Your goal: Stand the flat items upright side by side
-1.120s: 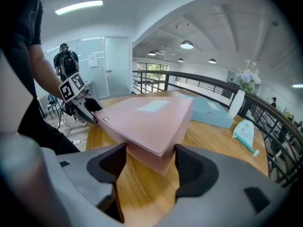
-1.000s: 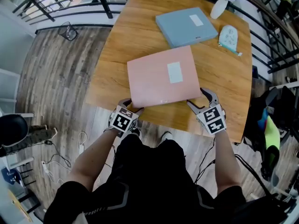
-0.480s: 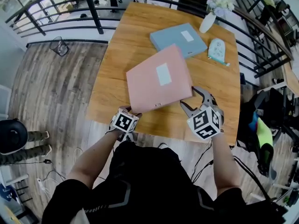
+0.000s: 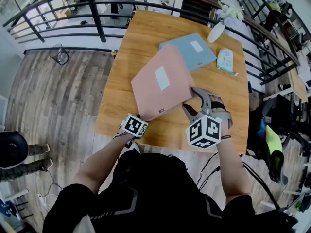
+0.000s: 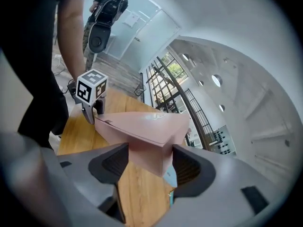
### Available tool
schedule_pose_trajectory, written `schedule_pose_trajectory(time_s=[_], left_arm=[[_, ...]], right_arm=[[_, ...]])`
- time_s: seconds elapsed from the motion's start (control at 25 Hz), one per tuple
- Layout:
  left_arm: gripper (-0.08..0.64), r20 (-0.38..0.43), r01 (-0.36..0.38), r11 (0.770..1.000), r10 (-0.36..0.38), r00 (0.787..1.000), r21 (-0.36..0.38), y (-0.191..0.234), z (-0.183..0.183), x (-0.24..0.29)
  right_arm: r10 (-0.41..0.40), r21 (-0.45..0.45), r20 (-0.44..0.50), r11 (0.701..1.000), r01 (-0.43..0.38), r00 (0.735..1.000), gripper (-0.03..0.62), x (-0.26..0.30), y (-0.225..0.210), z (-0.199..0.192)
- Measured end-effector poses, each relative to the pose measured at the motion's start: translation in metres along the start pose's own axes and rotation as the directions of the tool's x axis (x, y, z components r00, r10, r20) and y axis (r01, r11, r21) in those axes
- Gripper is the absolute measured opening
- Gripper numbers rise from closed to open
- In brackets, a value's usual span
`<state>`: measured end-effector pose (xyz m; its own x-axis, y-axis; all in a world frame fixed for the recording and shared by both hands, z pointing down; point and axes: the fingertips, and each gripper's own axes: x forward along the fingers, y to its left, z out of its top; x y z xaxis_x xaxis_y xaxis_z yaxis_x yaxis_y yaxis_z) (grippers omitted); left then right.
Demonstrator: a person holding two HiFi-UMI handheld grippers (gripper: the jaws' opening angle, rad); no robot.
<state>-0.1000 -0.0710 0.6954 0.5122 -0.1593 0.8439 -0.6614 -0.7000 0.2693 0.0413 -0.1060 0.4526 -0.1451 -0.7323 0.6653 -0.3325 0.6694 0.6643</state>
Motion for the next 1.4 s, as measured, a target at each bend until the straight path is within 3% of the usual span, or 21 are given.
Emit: schedule_pose_trajectory(time_s=[0.28,0.72,0.88,1.12,1.4], left_arm=[[0.245,0.002,-0.002,0.999,0.002,1.0,-0.045,0.029,-0.003,0.004],[0.22,0.039,0.096,0.99,-0.092,0.995,-0.108,0.058,0.003,-0.006],[0.209,0.011,0.129,0.99,-0.129,0.992,-0.063,0.066,0.004,-0.006],[0.225,-0.011,0.142,0.99,-0.142,0.99,0.01,0.071,0.027,0.005],[0.19,0.126,0.109,0.992,-0.117,0.985,0.068,0.067,0.084,-0.003]], right_arm=[[-0.038,-0.183,-0.004,0.983,0.037,0.999,0.289,0.012,0.0,0.056],[-0.041,-0.316,-0.073,0.949,0.016,0.996,0.284,0.035,-0.013,0.123],[-0.039,-0.323,-0.059,0.946,0.018,0.997,0.279,0.034,-0.009,0.142],[-0.045,-0.269,-0.085,0.963,0.02,0.995,0.261,0.032,-0.02,0.138],[-0.007,-0.318,-0.04,0.948,-0.006,0.999,0.221,0.054,-0.022,0.147]])
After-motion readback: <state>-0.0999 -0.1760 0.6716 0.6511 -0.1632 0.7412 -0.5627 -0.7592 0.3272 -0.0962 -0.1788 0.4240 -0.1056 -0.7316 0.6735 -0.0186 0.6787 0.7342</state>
